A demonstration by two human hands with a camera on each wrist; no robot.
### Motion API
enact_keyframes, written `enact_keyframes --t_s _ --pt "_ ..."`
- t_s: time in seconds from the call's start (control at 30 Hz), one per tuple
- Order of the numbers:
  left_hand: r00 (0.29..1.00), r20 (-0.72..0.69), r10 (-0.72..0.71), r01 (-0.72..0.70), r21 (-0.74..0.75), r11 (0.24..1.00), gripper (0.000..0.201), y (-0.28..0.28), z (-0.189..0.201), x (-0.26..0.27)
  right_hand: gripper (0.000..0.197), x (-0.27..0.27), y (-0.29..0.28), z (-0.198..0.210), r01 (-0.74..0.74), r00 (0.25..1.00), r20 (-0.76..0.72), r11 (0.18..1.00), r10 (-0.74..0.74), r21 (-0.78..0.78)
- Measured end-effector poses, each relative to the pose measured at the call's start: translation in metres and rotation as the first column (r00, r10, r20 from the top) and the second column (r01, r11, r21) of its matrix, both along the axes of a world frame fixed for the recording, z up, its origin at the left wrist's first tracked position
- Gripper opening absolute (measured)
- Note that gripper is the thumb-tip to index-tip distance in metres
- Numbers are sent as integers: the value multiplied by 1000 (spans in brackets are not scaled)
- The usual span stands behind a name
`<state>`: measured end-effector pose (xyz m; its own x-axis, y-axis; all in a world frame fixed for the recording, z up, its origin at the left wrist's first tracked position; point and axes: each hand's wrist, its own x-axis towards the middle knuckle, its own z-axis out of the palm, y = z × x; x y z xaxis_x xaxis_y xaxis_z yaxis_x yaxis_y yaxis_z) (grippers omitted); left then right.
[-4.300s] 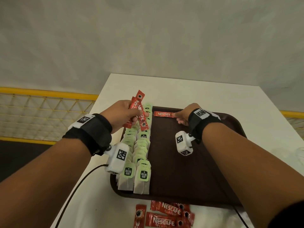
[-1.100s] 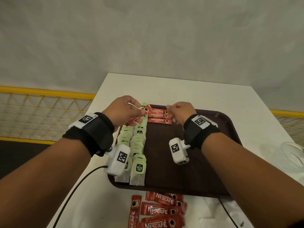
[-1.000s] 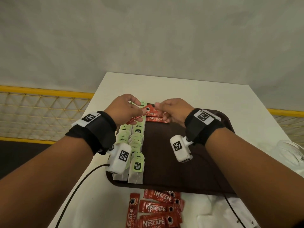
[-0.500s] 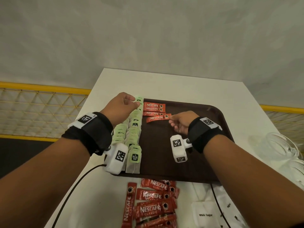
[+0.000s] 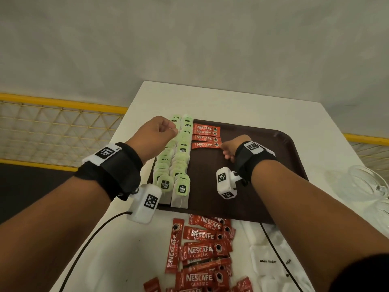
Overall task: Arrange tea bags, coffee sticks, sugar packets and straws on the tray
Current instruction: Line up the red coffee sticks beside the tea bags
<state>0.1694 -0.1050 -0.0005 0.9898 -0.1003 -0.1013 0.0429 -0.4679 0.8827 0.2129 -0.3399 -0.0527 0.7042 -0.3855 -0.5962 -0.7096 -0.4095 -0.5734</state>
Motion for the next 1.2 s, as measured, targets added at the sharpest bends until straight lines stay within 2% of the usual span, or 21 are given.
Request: enact_keyframes --t_s 0.1,0.2,0.23,0.3,0.33,0.43,0.5,0.6,0.67,0.73,0.83,0.97,1.07,1.13,1.2 --pt "999 25 -25 24 24 999 19 1 2 -12 23 -1 -3 -2 -60 998 33 997 62 -50" --pt "996 51 -72 67 94 993 18 0 7 -28 16 -10 -8 1 -72 990 129 995 63 67" --pt "994 57 -96 88 122 989 17 -1 9 -35 17 -12 -7 5 -82 988 138 995 74 57" --pt "986 51 -159 148 176 973 16 -2 14 -52 23 -19 -1 14 -169 978 102 979 181 -117" --pt "979 39 -202 189 208 960 17 -2 16 -62 29 -24 3 20 -242 960 91 946 267 -216" --pt "938 -41 -345 335 362 870 18 0 13 -97 31 -63 15 46 -434 847 207 861 490 -263" --pt "905 -113 -410 410 483 774 19 2 4 -120 29 -102 19 64 -635 691 181 707 700 -311" --pt "881 -199 -430 455 609 650 19 4 -12 -146 27 -153 27 77 -840 447 -6 417 895 -348" --pt "873 -238 -427 469 649 598 24 2 -17 -159 28 -178 33 74 -887 350 -117 289 929 -359" --pt "882 -258 -393 456 678 577 21 -1 -23 -168 37 -196 37 63 -888 289 -201 184 936 -422" --pt "895 -259 -363 432 708 560 19 -5 -33 -175 43 -212 41 47 -863 281 -250 130 927 -488" --pt "925 -230 -303 374 694 615 27 -7 -44 -178 47 -223 47 35 -843 326 -231 172 917 -510" --pt "923 -272 -272 385 645 660 27 -4 -44 -178 49 -226 49 32 -833 350 -213 199 912 -516" --pt "916 -277 -289 400 640 656 20 -1 -43 -176 44 -225 49 31 -838 345 -225 191 911 -511" --pt "917 -281 -283 398 608 687 16 4 -41 -174 37 -224 49 31 -839 351 -223 199 909 -507"
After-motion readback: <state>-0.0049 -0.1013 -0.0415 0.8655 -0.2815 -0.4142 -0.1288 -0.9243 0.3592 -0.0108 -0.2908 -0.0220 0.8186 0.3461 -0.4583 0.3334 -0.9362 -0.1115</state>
